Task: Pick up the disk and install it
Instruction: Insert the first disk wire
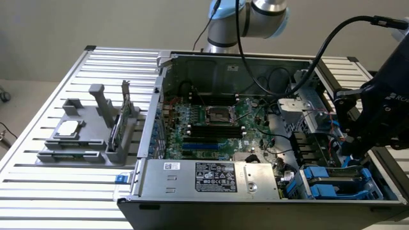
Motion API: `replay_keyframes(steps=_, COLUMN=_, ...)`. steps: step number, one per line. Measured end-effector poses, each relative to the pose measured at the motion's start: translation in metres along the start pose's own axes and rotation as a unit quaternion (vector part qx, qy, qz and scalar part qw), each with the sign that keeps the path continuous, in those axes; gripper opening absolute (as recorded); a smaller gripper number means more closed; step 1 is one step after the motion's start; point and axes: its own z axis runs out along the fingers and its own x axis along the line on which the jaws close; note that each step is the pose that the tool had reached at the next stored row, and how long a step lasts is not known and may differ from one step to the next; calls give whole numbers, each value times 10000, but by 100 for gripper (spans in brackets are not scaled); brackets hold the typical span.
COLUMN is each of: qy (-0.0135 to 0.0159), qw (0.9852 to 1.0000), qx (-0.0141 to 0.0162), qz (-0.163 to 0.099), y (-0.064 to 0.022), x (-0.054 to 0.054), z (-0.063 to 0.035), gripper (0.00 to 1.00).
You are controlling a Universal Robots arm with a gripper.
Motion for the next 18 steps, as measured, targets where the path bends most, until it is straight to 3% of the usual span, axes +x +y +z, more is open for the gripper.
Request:
replay_keyframes(steps=5, qy=11, qw=9996, qx=-1, qz=296, y=0, x=-1, z=-5, gripper=22)
replay_keyframes(steps=11, qy=58, qw=9993, qx=20, qz=372, y=4, x=-19, z=-148, gripper=22)
replay_keyframes(steps=15, qy=63, qw=9989, qx=21, qz=466, y=13, x=-38, z=-151, gripper=22)
replay_keyframes(steps=18, qy=71, qw=9978, qx=19, qz=664, y=13, x=-39, z=-144, gripper=22)
